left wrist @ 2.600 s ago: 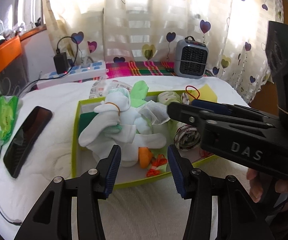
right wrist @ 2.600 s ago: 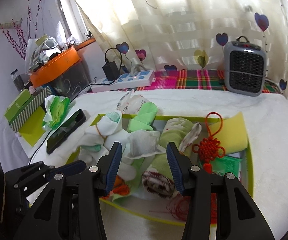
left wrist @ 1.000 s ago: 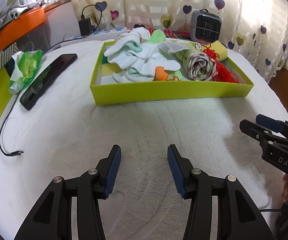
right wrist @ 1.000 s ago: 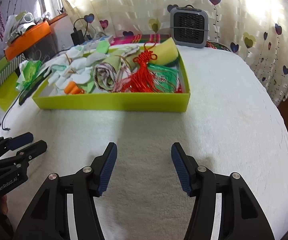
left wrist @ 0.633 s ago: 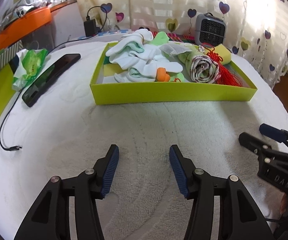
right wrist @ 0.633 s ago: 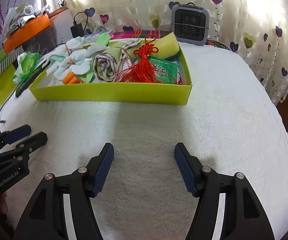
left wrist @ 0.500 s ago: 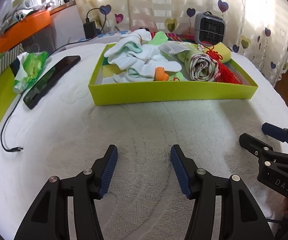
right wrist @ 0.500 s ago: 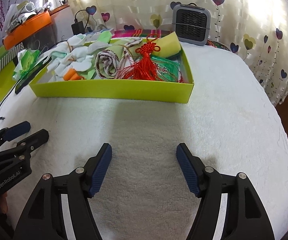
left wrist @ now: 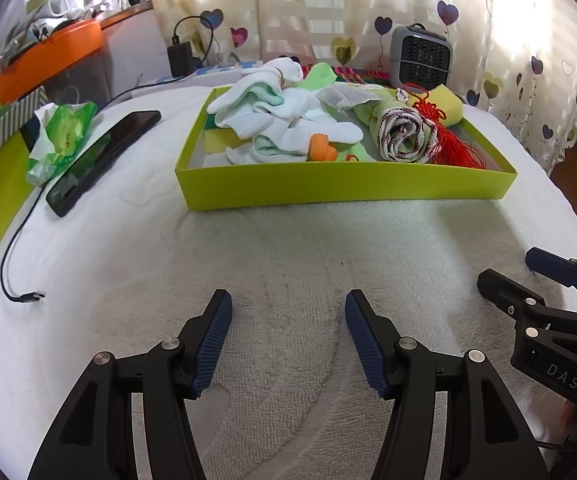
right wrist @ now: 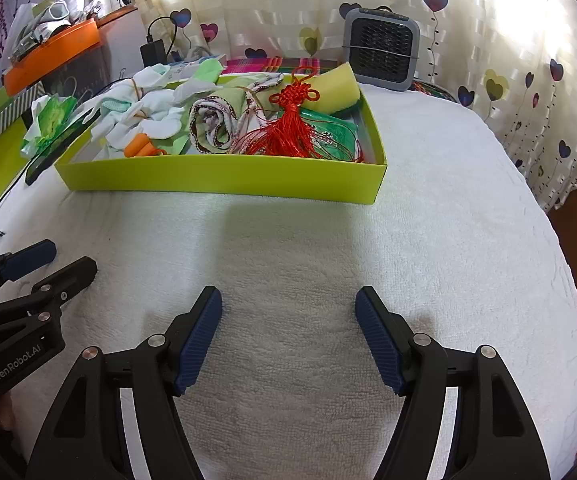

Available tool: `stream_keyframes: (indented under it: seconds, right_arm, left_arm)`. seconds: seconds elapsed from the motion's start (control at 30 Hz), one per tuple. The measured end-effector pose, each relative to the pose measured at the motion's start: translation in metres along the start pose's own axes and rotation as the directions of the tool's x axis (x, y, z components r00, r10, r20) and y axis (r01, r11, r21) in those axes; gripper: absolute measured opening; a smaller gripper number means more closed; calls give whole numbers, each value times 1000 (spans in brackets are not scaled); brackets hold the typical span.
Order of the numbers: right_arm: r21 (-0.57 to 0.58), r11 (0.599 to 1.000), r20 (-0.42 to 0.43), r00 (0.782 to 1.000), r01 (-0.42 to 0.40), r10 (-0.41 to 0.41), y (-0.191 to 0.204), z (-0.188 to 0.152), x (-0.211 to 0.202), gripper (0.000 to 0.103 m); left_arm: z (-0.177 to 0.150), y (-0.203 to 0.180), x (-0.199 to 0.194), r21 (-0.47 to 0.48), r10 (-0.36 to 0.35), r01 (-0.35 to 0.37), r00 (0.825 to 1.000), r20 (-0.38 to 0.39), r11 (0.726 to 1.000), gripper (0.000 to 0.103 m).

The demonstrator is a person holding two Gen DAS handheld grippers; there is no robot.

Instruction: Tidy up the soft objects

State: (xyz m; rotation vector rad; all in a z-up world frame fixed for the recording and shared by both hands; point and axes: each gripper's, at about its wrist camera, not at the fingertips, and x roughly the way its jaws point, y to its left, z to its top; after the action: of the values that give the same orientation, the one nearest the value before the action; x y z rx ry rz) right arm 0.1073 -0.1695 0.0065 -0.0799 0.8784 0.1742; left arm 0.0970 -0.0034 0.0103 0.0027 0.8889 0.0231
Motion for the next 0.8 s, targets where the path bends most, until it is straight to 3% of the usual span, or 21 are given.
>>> stream_keyframes:
  seconds: [0.8]
  right_arm:
    - [3, 1000, 0, 1000, -2, 2, 0, 0, 0, 71]
  left_arm:
    - [0, -1, 0, 0, 0, 0, 1000, 0, 1000, 59]
